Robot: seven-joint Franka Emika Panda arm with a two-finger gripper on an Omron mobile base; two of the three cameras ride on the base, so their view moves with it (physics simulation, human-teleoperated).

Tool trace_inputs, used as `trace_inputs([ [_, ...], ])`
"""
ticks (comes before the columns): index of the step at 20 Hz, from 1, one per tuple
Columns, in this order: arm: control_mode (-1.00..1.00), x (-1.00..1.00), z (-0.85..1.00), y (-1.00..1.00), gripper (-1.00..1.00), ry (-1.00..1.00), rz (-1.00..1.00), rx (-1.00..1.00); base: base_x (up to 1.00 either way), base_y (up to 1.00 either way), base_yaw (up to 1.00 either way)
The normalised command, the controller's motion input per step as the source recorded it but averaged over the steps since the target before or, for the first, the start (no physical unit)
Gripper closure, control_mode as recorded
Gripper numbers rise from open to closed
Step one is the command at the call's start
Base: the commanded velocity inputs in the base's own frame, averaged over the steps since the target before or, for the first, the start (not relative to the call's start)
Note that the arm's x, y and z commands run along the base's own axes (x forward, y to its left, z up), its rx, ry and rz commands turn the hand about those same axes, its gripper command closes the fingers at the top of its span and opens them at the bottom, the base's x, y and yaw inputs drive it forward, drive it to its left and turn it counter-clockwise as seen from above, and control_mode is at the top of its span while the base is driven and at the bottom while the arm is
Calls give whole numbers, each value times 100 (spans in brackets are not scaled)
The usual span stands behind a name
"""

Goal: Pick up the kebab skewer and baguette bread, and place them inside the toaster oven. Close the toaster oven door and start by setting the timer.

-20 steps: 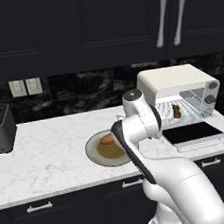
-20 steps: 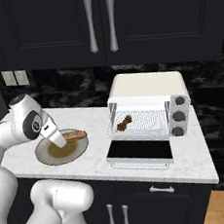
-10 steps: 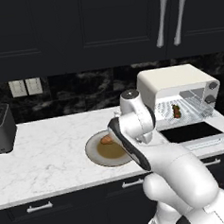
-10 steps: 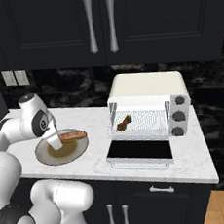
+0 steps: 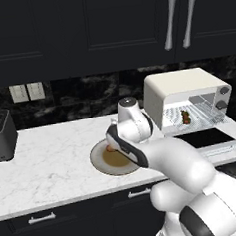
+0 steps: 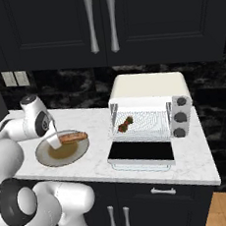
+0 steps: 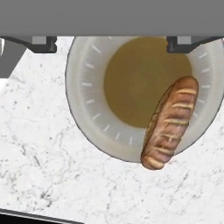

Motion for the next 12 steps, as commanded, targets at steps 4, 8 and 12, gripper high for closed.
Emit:
trace_inputs([
  [4,-100,25,-14,0,-100,0,21,5,0,0,0],
  [8,-100,27,-17,2,-100,0,16,5,0,0,0],
  [12,-100,23,-20,6,-100,0,9,1,0,0,0],
])
